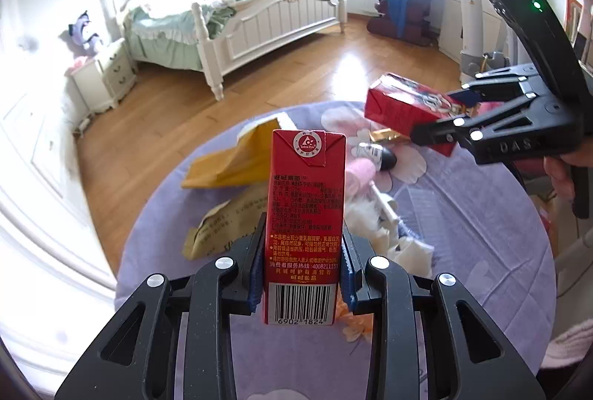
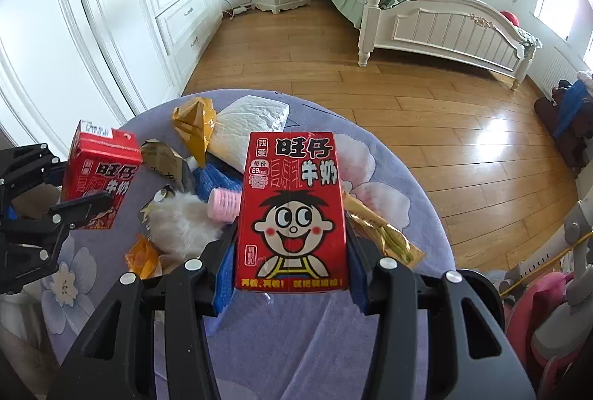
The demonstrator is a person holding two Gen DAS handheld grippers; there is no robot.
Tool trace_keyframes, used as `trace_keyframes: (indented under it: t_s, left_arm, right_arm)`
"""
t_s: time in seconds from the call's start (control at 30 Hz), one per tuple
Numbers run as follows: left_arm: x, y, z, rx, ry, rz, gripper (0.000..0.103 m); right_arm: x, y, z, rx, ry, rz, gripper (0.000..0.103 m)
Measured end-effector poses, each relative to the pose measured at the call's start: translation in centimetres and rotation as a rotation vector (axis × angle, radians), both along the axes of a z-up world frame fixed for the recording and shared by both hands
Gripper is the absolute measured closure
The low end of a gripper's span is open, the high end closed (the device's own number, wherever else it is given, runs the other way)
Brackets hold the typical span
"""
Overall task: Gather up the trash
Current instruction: 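Carry both red milk boxes over the black bin and open both tools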
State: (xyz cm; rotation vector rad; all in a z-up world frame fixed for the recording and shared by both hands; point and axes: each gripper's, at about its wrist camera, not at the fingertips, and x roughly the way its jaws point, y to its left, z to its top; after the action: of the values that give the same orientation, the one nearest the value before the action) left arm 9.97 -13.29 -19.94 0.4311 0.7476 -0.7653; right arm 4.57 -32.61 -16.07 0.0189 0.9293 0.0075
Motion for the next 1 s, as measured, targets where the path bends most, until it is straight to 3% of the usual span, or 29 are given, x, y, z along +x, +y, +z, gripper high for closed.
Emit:
trace_keyframes:
  t_s: [0.43, 1.0]
  left_arm:
    - [-3.1, -5.0, 1.6, 0.005, -0.057, -0.032, 0.071]
    - [-8.0, -17.1, 2.0, -0.022, -0.053, -0.182, 0.071]
  right_arm:
    - [-4.0, -2.4, 0.3, -0.033, -0.019, -0.049, 0.056]
    - [-10.0, -10.6, -0.7, -0.066, -0.023, -0.199, 0.055]
